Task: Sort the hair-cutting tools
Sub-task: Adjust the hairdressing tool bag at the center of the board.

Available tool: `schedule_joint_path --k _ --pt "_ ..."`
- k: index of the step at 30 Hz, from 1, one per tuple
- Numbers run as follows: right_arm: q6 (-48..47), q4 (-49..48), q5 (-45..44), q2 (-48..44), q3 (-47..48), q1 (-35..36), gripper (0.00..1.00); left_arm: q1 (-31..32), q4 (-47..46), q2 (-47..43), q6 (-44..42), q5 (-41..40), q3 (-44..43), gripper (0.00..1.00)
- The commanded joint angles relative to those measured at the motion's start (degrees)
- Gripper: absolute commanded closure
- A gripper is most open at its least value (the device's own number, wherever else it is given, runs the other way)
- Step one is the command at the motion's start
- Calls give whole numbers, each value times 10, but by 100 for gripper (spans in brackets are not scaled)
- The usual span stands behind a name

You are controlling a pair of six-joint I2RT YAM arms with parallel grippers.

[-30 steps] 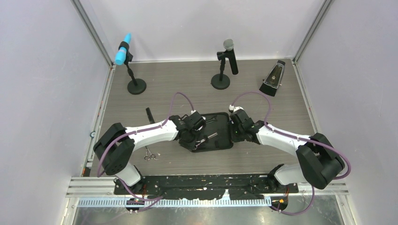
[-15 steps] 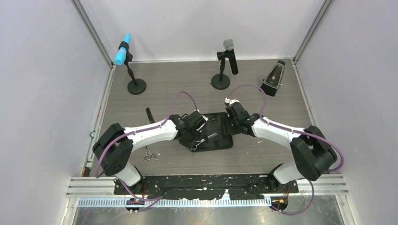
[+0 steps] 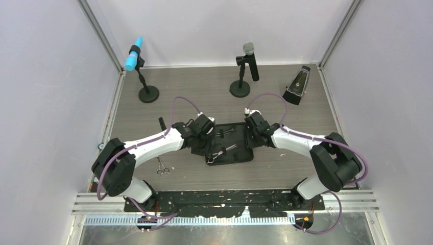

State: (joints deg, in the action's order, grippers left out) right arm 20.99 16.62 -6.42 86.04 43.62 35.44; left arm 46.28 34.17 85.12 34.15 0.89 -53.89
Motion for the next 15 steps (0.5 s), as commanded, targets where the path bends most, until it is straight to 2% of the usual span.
schedule_joint_path --k 1,5,15 --pt "-7 -15 -6 12 6 -2 77 6 -32 16 12 42 -39 56" --pt "-11 -15 -4 15 6 -2 90 21 -18 58 -19 56 -81 60" --pt "-14 -22 6 13 3 -2 93 47 45 141 -106 36 -149 71"
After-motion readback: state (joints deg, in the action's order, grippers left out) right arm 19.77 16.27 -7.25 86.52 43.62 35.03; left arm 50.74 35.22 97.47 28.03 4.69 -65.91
